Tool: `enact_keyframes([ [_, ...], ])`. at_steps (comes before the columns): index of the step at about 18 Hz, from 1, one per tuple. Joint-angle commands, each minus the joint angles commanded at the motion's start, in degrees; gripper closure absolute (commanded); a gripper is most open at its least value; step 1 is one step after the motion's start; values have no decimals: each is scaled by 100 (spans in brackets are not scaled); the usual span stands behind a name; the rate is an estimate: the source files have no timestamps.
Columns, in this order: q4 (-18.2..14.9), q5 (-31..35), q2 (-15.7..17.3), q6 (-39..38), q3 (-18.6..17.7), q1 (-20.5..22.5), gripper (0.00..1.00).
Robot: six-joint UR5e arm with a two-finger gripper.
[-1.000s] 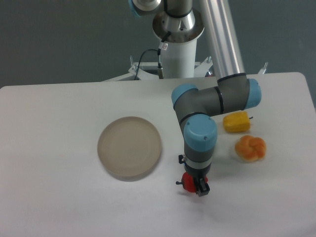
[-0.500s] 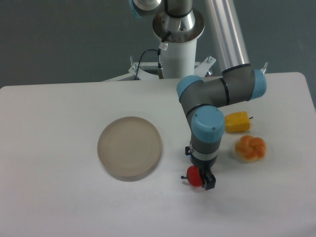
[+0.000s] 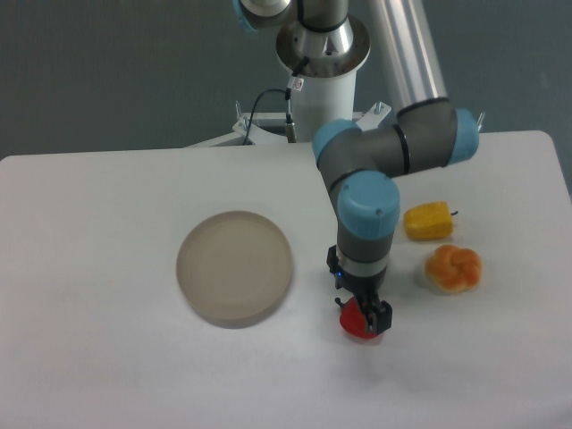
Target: Place the red pepper on the table
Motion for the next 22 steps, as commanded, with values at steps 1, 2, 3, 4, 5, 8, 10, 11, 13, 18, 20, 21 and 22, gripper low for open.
enact_keyframes([
  [1, -183, 35, 62, 9, 26, 87, 0],
  [2, -385, 9, 106, 79, 70, 192, 0],
  [3, -605, -17, 124, 279, 114, 315, 0],
  [4, -955, 35, 202, 743, 166, 369, 0],
  [5, -1272, 35, 333, 1295, 158, 526, 0],
  [8, -1968, 26, 554, 2222, 158, 914, 0],
  [10, -2013, 61, 677, 2399, 79, 1002, 0],
  [11, -2022, 61, 686, 2565, 62, 1037, 0],
  [13, -2005, 70, 695, 2899, -9, 1142, 0],
  [18, -1960, 35, 713, 2892, -141, 1090, 0],
  [20, -1961, -9, 721, 2839, -132, 1073, 0],
  [21, -1961, -18, 713, 2830, -132, 1064, 0],
  [22, -1961, -18, 713, 2830, -132, 1064, 0],
])
